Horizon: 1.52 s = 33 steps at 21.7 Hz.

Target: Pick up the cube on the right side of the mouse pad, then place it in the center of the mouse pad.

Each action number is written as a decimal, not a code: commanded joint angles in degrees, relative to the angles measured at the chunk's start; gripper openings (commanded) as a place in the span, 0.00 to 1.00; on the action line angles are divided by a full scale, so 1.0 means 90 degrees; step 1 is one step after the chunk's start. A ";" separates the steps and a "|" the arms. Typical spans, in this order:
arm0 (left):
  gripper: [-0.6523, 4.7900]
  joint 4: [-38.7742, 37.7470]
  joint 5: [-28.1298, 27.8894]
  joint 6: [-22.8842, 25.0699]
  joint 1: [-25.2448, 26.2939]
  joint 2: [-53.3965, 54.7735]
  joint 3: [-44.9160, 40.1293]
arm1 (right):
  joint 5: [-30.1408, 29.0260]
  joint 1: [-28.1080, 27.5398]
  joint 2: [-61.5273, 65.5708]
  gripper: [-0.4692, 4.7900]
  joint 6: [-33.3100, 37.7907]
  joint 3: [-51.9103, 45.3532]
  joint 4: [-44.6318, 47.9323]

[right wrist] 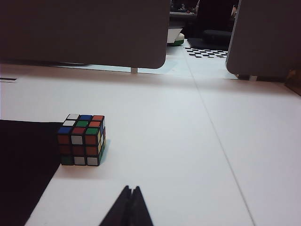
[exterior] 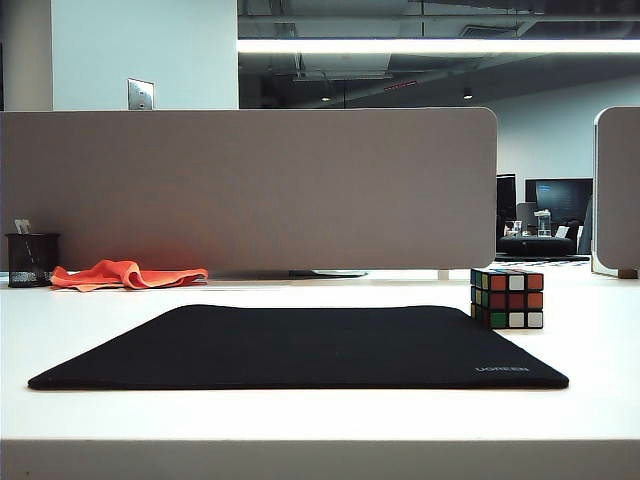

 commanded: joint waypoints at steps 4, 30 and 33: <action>0.11 0.0073 0.0000 0.0024 0.0012 0.0002 0.0002 | 0.0002 0.0002 -0.0015 0.09 0.0005 -0.0027 0.0277; 0.41 -0.0078 0.2210 -0.0595 0.0007 0.0083 0.1005 | 0.0517 0.0005 -0.0005 0.09 0.0746 -0.0015 -0.0107; 0.41 -0.0321 0.2744 -0.0835 0.0007 0.0527 0.1406 | 0.0539 0.0005 0.0005 0.09 0.0835 0.0104 -0.0233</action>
